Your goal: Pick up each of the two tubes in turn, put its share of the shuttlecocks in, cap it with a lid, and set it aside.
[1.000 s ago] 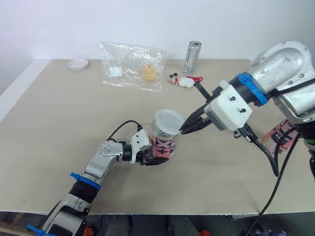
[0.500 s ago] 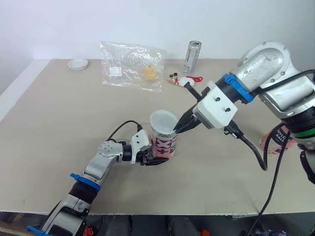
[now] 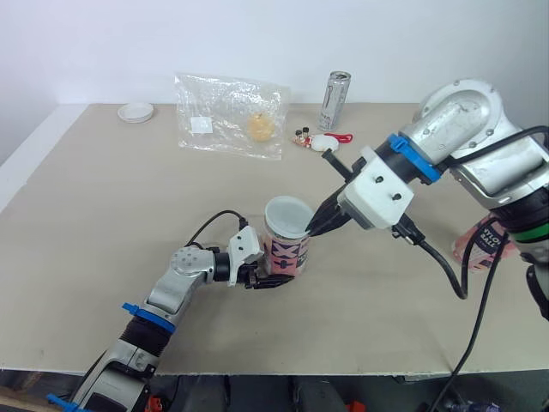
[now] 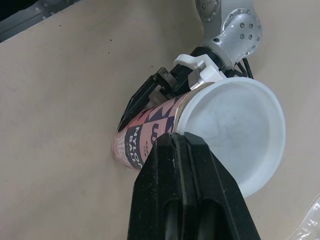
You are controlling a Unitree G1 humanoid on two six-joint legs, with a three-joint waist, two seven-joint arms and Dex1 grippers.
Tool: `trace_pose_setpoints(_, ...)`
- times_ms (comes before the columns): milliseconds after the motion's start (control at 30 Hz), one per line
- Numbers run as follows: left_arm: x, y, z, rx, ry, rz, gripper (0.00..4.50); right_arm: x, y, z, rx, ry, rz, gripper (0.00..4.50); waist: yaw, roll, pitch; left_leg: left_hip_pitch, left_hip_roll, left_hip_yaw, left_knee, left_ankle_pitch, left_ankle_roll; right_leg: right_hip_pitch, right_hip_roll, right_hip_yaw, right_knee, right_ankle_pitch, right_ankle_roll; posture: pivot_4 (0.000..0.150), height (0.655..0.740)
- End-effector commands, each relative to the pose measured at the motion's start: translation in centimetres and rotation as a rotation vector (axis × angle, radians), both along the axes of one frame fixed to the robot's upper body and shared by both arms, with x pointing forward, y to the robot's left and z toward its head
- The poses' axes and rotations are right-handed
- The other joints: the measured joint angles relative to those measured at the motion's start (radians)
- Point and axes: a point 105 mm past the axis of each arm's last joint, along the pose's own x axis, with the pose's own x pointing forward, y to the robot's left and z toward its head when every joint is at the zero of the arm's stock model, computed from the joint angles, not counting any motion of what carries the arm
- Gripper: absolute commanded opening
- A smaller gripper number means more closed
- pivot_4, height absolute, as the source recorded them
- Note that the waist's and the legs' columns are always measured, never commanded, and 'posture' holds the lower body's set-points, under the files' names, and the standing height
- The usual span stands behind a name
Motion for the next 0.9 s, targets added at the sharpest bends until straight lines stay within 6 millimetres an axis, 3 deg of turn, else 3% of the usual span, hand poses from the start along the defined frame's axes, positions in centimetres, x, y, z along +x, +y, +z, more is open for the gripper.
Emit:
trace_pose_setpoints(33,0.4,0.9,-1.8,0.052,0.058,0.063,3.02,-0.5,0.1,1.0,-0.020,-0.021,0.040,0.03,0.000,0.000,0.000,0.000,0.000,0.000,0.000,0.000,0.000,0.000,0.000,0.000,0.000,0.000,0.000,0.150,0.7400)
trace_pose_setpoints(133,0.4,0.9,-1.8,0.052,0.060,0.063,3.02,-0.4,0.1,1.0,-0.022,-0.021,0.036,0.03,0.000,0.000,0.000,0.000,0.000,0.000,0.000,0.000,0.000,0.000,0.000,0.000,0.000,0.000,0.000,0.150,0.7400)
trace_pose_setpoints(267,0.4,0.9,-1.8,0.052,0.063,0.064,3.02,-0.3,0.1,1.0,-0.020,-0.023,0.038,1.15,0.000,0.000,0.000,0.000,0.000,0.000,0.000,0.000,0.000,0.000,0.000,0.000,0.000,0.000,0.000,0.150,0.7400)
trace_pose_setpoints(367,0.4,0.9,-1.9,0.054,0.067,0.064,3.02,-0.3,0.1,1.2,-0.011,-0.022,0.034,2.54,0.000,0.000,0.000,0.000,0.000,0.000,0.000,0.000,0.000,0.000,0.000,0.000,0.000,0.000,0.000,0.150,0.7400)
trace_pose_setpoints(500,0.4,1.0,-1.9,0.056,0.068,0.067,3.02,-1.0,0.0,1.7,0.029,0.045,0.008,2.54,0.000,0.000,0.000,0.000,0.000,0.000,0.000,0.000,0.000,0.000,0.000,0.000,0.000,0.000,0.000,0.150,0.7400)
trace_pose_setpoints(667,0.5,1.1,-1.9,0.058,0.067,0.067,3.02,-3.0,0.7,4.5,0.223,0.358,-0.066,2.54,0.000,0.000,0.000,0.000,0.000,0.000,0.000,0.000,0.000,0.000,0.000,0.000,0.000,0.000,0.000,0.150,0.7400)
trace_pose_setpoints(767,0.6,1.2,-1.8,0.058,0.065,0.070,3.02,-2.5,0.8,6.0,0.365,0.513,-0.171,2.54,0.000,-0.001,0.000,0.000,0.000,0.000,0.000,0.000,0.000,0.000,0.000,0.000,0.000,0.000,-0.001,0.150,0.7400)
trace_pose_setpoints(867,0.6,1.2,-1.7,0.057,0.063,0.068,3.02,-1.5,0.5,5.7,0.462,0.602,-0.280,2.54,0.000,-0.004,-0.002,0.000,0.000,0.000,0.000,0.000,0.000,0.000,0.000,0.000,0.000,0.001,-0.001,0.150,0.7400)
trace_pose_setpoints(900,0.6,1.2,-1.7,0.057,0.062,0.067,3.02,-1.1,0.5,5.6,0.502,0.620,-0.308,2.31,0.000,-0.005,-0.003,0.000,0.000,0.000,0.000,0.000,0.000,0.000,0.000,0.000,0.000,0.001,-0.001,0.150,0.7400)
